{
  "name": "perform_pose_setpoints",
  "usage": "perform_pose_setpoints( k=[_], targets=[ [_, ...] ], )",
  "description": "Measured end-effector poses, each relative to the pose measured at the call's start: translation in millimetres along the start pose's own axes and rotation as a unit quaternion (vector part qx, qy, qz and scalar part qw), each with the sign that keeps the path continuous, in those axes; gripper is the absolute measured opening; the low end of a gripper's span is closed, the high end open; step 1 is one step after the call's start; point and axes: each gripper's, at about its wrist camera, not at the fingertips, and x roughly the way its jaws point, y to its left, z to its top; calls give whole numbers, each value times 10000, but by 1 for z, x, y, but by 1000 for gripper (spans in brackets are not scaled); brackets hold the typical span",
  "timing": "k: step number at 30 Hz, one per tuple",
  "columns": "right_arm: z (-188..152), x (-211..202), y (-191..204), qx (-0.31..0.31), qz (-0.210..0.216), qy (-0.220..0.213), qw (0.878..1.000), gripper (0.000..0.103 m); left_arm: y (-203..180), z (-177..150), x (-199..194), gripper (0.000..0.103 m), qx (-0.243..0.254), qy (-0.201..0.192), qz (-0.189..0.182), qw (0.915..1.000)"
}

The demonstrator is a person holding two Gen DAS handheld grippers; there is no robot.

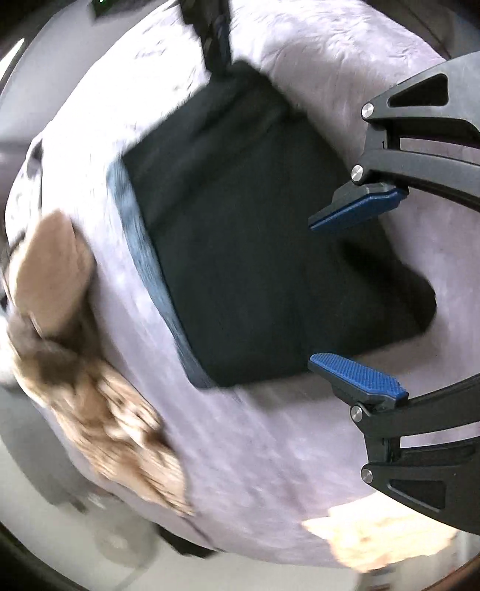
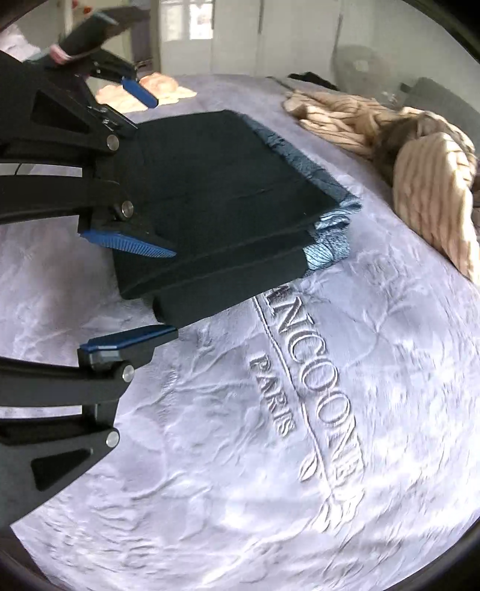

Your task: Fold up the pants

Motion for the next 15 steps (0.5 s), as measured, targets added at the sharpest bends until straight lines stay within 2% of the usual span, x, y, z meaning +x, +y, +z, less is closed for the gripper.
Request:
perform_pose_setpoints(
  k=[3,5,9,13,15],
  targets=[
    [-5,-15,9,-214,-293,-213,9991,42,16,-5,4,70,-408,245,-121,9988],
    [-7,-22,22,-433,-348,-374,9978,42,21,-7,7,87,-506,373,-75,9980],
    [-8,-24,59,-988,-409,-620,9923,42,21,-11,6,87,-565,446,-25,9974],
    [-9,1,86,-1360,-476,-360,9889,42,23,-9,9,87,-655,585,-140,9960],
    [-12,16,88,-1489,-557,-134,9872,48,24,-8,10,87,-693,620,-148,9956]
  ],
)
